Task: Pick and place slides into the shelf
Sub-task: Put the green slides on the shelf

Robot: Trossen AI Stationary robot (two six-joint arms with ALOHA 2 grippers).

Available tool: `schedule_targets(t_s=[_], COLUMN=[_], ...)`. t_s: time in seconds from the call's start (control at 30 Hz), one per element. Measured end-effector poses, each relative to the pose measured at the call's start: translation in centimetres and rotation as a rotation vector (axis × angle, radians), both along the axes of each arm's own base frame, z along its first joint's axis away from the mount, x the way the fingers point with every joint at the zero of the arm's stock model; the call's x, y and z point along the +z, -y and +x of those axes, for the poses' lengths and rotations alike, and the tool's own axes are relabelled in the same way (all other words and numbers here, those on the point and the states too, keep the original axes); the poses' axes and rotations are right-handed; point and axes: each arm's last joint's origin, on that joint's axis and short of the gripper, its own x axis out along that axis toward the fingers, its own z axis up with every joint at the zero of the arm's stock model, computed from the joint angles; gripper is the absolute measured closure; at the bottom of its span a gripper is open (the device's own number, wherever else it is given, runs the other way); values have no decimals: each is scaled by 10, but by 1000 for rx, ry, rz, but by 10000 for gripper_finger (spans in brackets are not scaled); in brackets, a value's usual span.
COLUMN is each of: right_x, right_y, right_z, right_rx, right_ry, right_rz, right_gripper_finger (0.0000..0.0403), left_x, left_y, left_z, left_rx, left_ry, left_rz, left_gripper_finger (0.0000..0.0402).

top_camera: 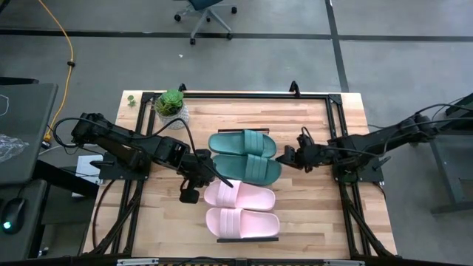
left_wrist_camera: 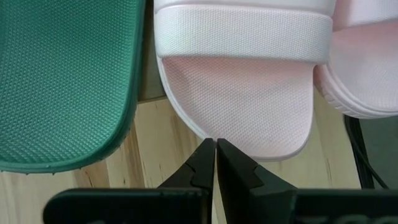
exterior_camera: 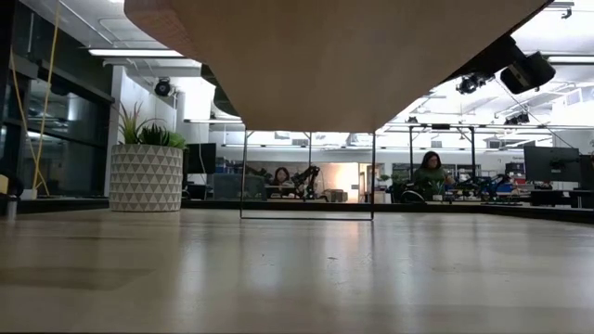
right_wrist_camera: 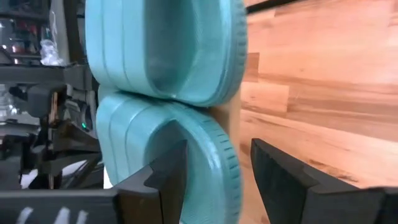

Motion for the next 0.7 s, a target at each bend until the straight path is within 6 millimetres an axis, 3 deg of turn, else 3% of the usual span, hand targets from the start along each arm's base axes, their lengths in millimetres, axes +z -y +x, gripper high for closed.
schedule_targets(t_s=[0.3,0.43,0.63,0.7], right_x=[2,2,0,-1], right_y=[4,5,-4,-8], right_z=[-15,-20,-20,-21], right_rx=[-13,-7,61,62], right_ry=[-52,-74,-97,-103], right_rz=[-10,-5,37,46], right_gripper_finger=[249,291,385,397], left_x=[0,0,0,0], left_y=[0,0,0,0], left_z=[0,0,-1,-1], left_rx=[2,3,3,3], left_ry=[-4,-4,-6,-5], left_rz=[5,6,7,7], left_gripper_finger=[394,394,394,394])
